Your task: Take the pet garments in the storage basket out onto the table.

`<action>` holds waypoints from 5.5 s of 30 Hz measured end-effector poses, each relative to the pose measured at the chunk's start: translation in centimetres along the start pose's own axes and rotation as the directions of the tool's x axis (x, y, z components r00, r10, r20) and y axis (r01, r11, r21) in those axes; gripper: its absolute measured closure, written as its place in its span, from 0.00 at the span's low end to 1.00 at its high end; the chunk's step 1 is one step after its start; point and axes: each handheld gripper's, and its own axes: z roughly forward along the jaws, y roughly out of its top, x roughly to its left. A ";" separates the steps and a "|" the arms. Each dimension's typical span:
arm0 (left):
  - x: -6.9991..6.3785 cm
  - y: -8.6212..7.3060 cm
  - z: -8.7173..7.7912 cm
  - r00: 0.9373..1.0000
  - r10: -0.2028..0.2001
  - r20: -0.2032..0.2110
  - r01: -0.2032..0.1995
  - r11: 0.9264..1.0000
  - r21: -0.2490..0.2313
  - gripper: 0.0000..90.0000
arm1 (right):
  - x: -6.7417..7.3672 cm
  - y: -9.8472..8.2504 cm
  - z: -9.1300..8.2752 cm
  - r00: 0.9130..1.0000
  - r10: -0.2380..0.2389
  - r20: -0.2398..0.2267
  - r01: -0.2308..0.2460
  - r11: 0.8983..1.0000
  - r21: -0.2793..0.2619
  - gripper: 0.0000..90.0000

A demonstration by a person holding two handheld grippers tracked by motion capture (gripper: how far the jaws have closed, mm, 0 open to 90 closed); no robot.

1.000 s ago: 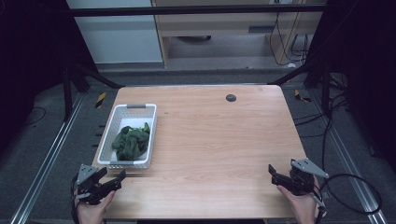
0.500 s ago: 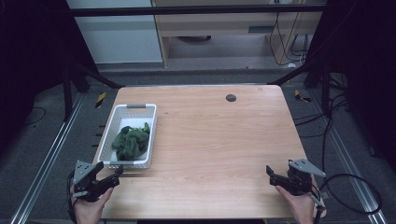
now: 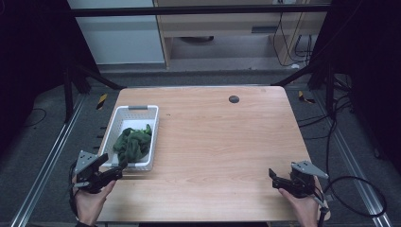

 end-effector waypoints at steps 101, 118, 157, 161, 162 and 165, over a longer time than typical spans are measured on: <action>1.7 5.9 12.9 0.996 0.087 -0.016 -0.073 0.910 0.409 0.16 | 0.0 0.0 0.9 0.999 -0.024 -0.046 0.026 0.998 0.055 0.05; 1.9 4.8 13.9 0.998 0.061 0.000 -0.053 0.879 0.473 0.24 | 0.1 -0.1 1.2 0.998 -0.031 -0.056 0.035 0.997 0.075 0.04; 2.4 5.2 11.7 0.999 0.010 -0.042 0.008 0.906 0.422 0.88 | 0.3 -0.1 1.3 0.997 -0.033 -0.075 0.041 0.994 0.097 0.03; 2.4 5.9 10.7 0.999 0.012 -0.039 0.005 0.917 0.399 0.88 | 0.3 -0.1 1.3 0.997 -0.030 -0.077 0.037 0.995 0.096 0.03; 2.4 5.9 10.7 0.999 0.012 -0.039 0.005 0.917 0.399 0.88 | 0.3 -0.1 1.3 0.997 -0.030 -0.076 0.037 0.995 0.095 0.03; 2.2 6.7 9.8 0.999 0.036 -0.033 -0.021 0.927 0.374 0.89 | 0.3 -0.1 1.3 0.997 -0.034 -0.075 0.041 0.994 0.096 0.03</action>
